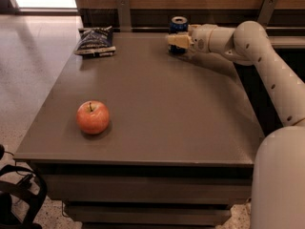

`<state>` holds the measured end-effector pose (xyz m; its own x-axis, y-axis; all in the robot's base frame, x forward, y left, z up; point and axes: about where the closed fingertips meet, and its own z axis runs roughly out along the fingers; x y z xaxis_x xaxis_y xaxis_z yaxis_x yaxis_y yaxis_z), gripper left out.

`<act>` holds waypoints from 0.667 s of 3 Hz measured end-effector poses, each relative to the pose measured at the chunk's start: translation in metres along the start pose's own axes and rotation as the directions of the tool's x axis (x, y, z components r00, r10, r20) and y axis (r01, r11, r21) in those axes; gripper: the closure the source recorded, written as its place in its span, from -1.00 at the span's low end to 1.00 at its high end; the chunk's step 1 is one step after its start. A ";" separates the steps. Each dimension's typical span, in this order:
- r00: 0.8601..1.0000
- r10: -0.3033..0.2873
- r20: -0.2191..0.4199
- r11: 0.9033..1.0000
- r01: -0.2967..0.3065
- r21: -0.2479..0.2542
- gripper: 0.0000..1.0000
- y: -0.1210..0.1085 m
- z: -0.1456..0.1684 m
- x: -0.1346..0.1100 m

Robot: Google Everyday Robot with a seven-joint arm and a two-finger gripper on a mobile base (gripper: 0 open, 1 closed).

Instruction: Move pepsi can near apple

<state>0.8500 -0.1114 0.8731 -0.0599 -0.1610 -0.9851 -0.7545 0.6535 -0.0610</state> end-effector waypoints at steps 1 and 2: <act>1.000 0.001 -0.001 1.000 -0.001 -0.005 0.43 0.002 0.004 0.001; 1.000 0.002 -0.001 1.000 -0.002 -0.010 0.89 0.004 0.006 0.001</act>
Offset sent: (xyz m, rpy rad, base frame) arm 0.0003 0.0027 -0.0008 0.0005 0.0013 0.0034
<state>0.8507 -0.1040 0.8709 -0.0616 -0.1604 -0.9851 -0.7607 0.6465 -0.0577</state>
